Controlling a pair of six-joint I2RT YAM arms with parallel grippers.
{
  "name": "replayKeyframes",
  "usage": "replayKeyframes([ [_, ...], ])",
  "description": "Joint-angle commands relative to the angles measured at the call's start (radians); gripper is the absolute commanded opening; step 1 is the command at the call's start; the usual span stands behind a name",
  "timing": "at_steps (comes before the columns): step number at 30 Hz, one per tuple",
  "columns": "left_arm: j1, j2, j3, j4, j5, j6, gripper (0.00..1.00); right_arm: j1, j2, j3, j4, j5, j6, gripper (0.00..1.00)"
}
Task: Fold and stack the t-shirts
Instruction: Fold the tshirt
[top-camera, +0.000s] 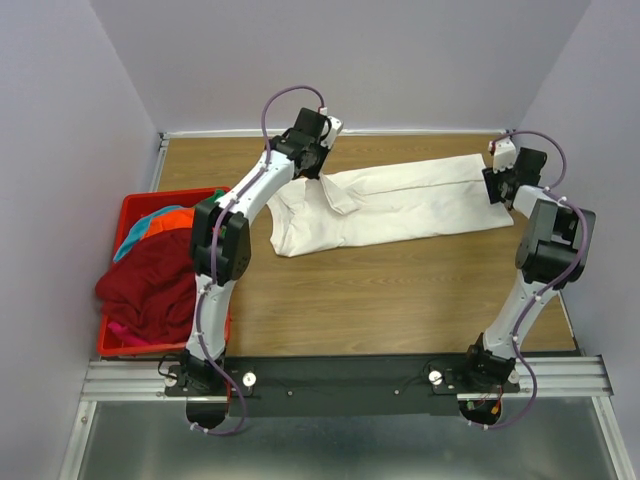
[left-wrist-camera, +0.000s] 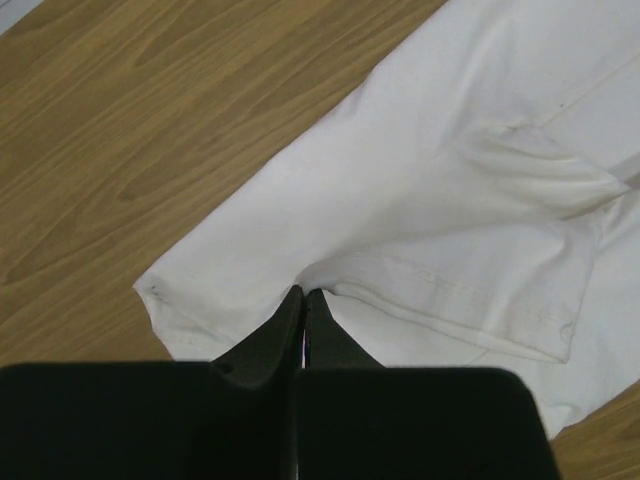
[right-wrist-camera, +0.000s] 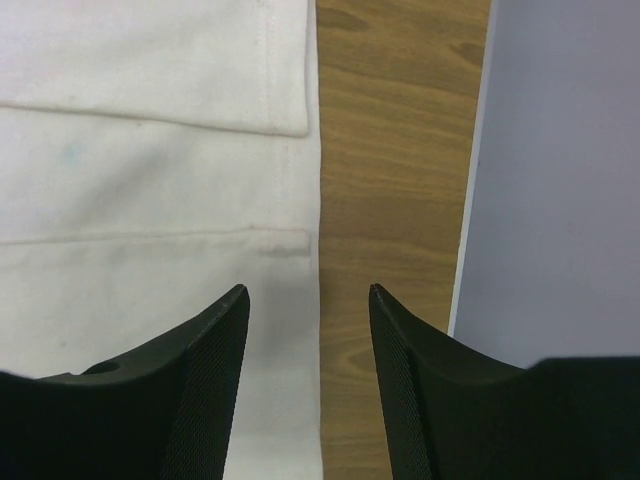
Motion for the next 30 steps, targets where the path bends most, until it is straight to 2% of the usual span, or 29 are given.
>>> replayKeyframes([
  [1,0.01,0.048,0.032,-0.012,-0.027,-0.012,0.1,0.004,-0.084,-0.055,0.072,-0.001,0.056,0.59],
  [2,0.012,0.051,0.033,-0.006,-0.032,-0.018,0.18,0.004,-0.099,-0.089,0.071,-0.013,0.059,0.59],
  [3,0.012,0.057,0.035,0.002,-0.038,-0.027,0.35,0.005,-0.113,-0.106,0.072,-0.036,0.062,0.59],
  [6,0.018,0.068,0.088,-0.001,-0.108,-0.053,0.58,0.016,-0.173,-0.184,0.071,-0.099,0.058,0.6],
  [9,0.024,0.015,0.075,0.067,-0.151,-0.082,0.63,0.028,-0.251,-0.264,0.04,-0.205,0.032,0.61],
  [10,0.024,-0.101,-0.026,0.138,-0.179,-0.088,0.66,0.038,-0.28,-0.272,-0.045,-0.304,-0.02,0.64],
  [12,0.025,-0.146,-0.071,0.175,-0.181,-0.09,0.67,0.042,-0.303,-0.267,-0.093,-0.425,-0.086,0.65],
  [15,0.024,-0.397,-0.294,0.337,-0.118,-0.101,0.69,0.09,-0.301,-0.205,-0.365,-0.597,-0.171,0.68],
  [16,0.025,-0.45,-0.436,0.374,-0.104,-0.101,0.69,0.142,-0.29,-0.156,-0.412,-0.621,-0.186,0.68],
  [17,0.025,-0.505,-0.512,0.412,-0.098,-0.102,0.69,0.175,-0.279,-0.14,-0.446,-0.633,-0.192,0.68],
  [19,0.024,-0.649,-0.711,0.5,-0.069,-0.11,0.69,0.292,-0.258,-0.115,-0.472,-0.606,-0.174,0.68],
  [22,0.025,-0.778,-0.88,0.539,-0.02,-0.121,0.69,0.454,-0.195,-0.039,-0.468,-0.531,-0.113,0.68],
  [24,0.024,-0.818,-0.931,0.539,0.002,-0.119,0.68,0.522,-0.134,0.082,-0.466,-0.442,-0.016,0.68],
  [29,0.024,-0.938,-1.1,0.589,0.01,-0.104,0.68,0.686,0.047,0.295,-0.462,-0.296,0.067,0.68],
  [30,0.024,-0.961,-1.129,0.603,0.002,-0.095,0.68,0.714,0.078,0.364,-0.463,-0.243,0.091,0.65],
])
